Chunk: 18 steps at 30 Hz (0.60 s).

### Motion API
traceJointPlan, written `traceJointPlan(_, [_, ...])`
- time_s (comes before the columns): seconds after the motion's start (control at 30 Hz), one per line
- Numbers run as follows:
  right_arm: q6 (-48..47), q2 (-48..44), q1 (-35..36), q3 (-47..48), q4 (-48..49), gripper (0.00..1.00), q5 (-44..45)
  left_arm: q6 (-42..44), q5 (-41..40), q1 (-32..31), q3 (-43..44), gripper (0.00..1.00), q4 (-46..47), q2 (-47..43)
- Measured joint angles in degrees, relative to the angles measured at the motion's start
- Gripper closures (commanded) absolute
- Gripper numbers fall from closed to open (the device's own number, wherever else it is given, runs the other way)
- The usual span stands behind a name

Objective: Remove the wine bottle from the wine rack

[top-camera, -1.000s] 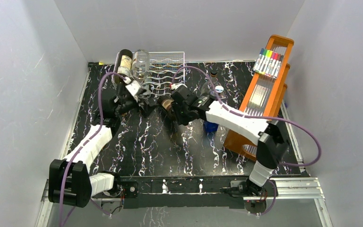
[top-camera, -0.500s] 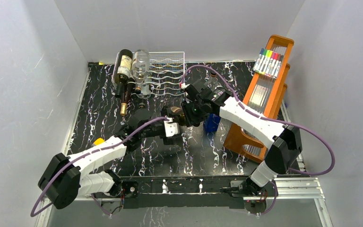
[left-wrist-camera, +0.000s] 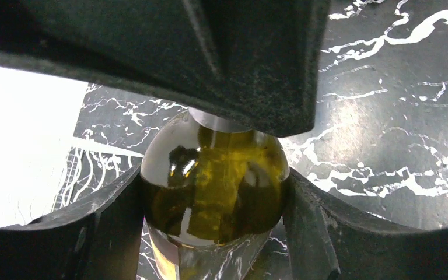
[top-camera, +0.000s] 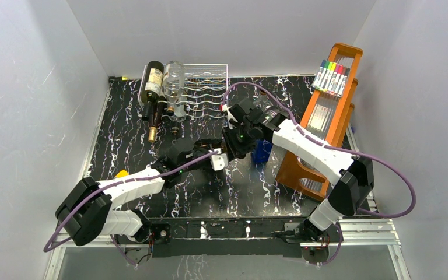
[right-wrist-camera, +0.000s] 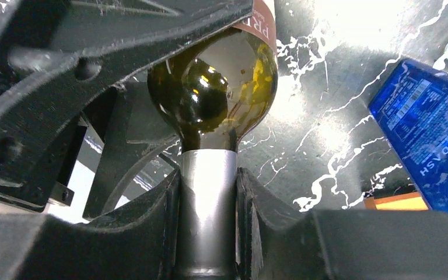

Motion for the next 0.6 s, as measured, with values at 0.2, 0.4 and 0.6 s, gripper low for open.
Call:
traceJointPlan(0.2, [1.33, -1.53, -0.15, -0.44, 3.08, 0.34, 2.16, -4.2, -2.93, -0.24, -0.07, 0.67, 3.19, 0.33])
traceJointPlan(0.4, [3.96, -6.56, -0.24, -3.28, 11.3, 0.26, 7.13, -10.58, -5.29, 0.13, -0.07, 0.73, 6.12, 0.7])
traceJointPlan(0.6, [4.72, -9.07, -0.2, -6.34, 18.62, 0.27, 10.14, -14.47, -6.73, 0.17, -0.07, 0.77, 8.22, 1.22])
